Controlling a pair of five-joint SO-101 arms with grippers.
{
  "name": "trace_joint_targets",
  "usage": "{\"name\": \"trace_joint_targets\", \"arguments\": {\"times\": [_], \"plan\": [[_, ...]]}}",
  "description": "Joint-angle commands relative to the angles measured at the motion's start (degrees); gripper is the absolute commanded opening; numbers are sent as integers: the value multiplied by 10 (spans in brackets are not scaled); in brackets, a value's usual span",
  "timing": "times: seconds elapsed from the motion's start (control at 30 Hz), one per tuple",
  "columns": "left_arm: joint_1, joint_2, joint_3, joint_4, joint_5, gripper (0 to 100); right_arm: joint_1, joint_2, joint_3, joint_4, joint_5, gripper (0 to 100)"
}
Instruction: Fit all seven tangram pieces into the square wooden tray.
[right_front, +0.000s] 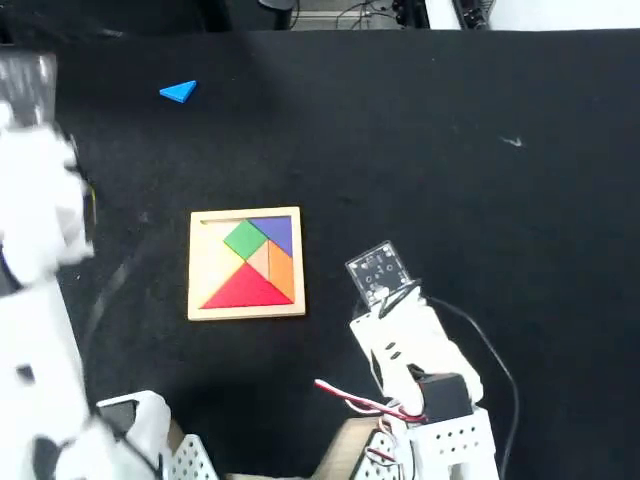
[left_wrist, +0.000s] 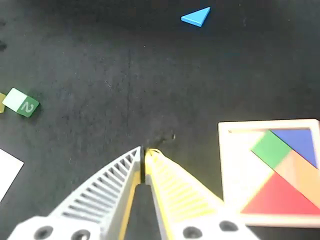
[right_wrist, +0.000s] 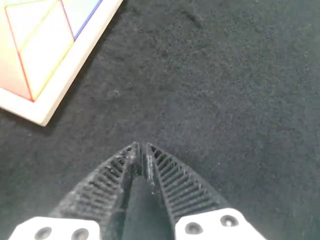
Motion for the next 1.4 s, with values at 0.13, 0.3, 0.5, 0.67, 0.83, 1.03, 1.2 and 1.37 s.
{"name": "trace_joint_targets", "arguments": {"times": [0.13,0.3,0.5,0.67,0.83,1.03,1.2,1.37], "plan": [[7,-388,611,-347,-6,33,10,-52,-2,-16,4,21],[11,-578,768,-371,-6,33,10,-52,-2,-12,4,21],[47,-578,774,-358,-3,33,10,-52,-2,-9,4,21],[54,-568,774,-357,-5,30,8,-53,-2,-12,4,21],[74,-563,775,-276,-4,30,9,-53,-2,61,2,18],[102,-564,775,-183,-6,33,21,-52,-2,127,0,18],[102,-561,775,-105,-4,31,62,-53,-2,127,-2,18],[99,-571,775,-61,-4,30,101,-53,-2,127,-2,18]]}}
